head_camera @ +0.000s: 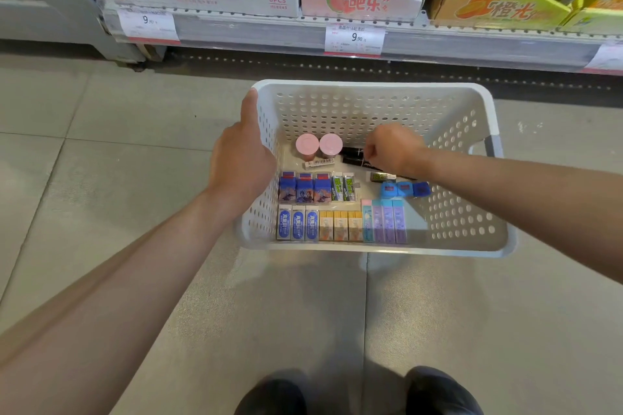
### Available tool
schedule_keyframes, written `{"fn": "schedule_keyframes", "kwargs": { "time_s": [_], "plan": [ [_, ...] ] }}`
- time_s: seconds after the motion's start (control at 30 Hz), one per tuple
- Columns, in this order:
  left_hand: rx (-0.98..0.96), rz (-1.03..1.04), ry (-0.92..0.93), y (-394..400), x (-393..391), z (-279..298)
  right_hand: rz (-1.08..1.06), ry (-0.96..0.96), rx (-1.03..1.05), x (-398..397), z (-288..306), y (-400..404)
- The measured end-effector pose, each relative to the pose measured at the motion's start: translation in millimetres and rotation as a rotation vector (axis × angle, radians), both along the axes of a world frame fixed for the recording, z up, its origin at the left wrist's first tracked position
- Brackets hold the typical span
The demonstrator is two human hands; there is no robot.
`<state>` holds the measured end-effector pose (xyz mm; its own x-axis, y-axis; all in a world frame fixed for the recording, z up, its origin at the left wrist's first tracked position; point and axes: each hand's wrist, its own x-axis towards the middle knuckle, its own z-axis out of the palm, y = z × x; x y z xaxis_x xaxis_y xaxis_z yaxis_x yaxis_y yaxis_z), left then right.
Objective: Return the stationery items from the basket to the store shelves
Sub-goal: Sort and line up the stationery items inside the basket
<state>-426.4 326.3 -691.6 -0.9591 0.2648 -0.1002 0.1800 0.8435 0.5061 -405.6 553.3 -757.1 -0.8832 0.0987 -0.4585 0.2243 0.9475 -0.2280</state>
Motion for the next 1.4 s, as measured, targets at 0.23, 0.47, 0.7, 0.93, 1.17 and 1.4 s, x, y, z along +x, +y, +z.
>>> {"fn": "schedule_keyframes", "kwargs": {
  "time_s": [0.23,0.47,0.7,0.93,1.17,1.4],
  "plan": [
    [0.019,0.0,-0.01,0,1,-1,0.11,-0.094,0.142,10,-2,2],
    [0.019,-0.01,0.0,-1,0,-3,0.221,-0.094,0.29,13,-15,-10],
    [-0.005,-0.007,0.007,0,1,-2,0.144,-0.022,0.212,14,-25,-11],
    [-0.013,0.004,0.018,0,-1,-2,-0.258,0.129,-0.251,7,-8,2],
    [-0.015,0.014,0.024,0,0,-4,-0.226,0.001,-0.203,8,-12,-5],
    [-0.017,0.002,0.026,0,-1,-6,-0.165,-0.095,-0.076,5,-17,-15]
  ]
}}
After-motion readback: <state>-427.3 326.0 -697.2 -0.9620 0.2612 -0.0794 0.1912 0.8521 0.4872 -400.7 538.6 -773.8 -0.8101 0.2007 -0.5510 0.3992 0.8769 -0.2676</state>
